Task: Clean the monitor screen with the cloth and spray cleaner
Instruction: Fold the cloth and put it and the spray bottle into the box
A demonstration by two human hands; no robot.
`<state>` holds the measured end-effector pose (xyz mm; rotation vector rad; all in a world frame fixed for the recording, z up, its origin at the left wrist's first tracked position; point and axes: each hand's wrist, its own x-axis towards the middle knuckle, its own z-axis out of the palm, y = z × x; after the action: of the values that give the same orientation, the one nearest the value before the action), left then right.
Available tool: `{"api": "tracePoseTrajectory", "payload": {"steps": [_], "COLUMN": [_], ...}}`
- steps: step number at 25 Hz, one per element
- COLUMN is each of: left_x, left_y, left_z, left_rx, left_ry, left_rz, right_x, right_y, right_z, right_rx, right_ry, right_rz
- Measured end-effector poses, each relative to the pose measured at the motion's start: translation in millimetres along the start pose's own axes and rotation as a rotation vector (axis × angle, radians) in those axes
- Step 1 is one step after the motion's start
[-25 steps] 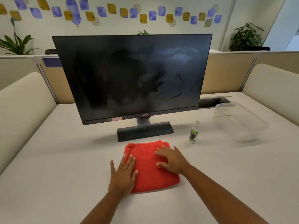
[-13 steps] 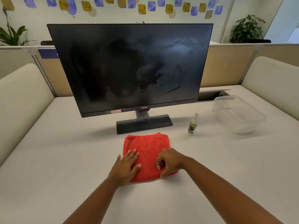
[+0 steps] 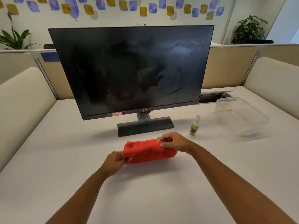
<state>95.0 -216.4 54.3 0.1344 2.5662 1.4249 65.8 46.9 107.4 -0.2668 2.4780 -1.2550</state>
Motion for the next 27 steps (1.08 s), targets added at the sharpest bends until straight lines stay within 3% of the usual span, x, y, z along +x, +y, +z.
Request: {"api": "tracePoseTrajectory", "payload": {"steps": [5,9,16,21,25,27], "left_x": [15.6,26.6,35.7,45.1,53.5,55.7], "left_y": [2.6,2.7,8.1,2.0,3.9,6.7], "left_z": [6.9,16.0,33.5,27.7,21.0,19.9], "left_rx": [-0.162,-0.105,0.011,0.104,0.147,0.041], "left_ry": [0.127,0.335,0.625,0.53,0.324,0.317], "left_rz": [-0.171,-0.229,-0.434,-0.438,-0.509,-0.474], "right_x": [7.8,20.1,50.4,61.4,68.5,69.2], "right_y": [11.2,21.6,25.2,35.5,35.8,37.2], "right_z": [-3.6,0.8,21.8,28.9,29.6,30.4], "right_rx": [0.178,0.383,0.124,-0.154,-0.192,-0.186], "right_ry": [-0.018,0.22,0.418,0.367,0.237,0.232], "right_rz": [0.073,0.112,0.168,0.266,0.282,0.298]}}
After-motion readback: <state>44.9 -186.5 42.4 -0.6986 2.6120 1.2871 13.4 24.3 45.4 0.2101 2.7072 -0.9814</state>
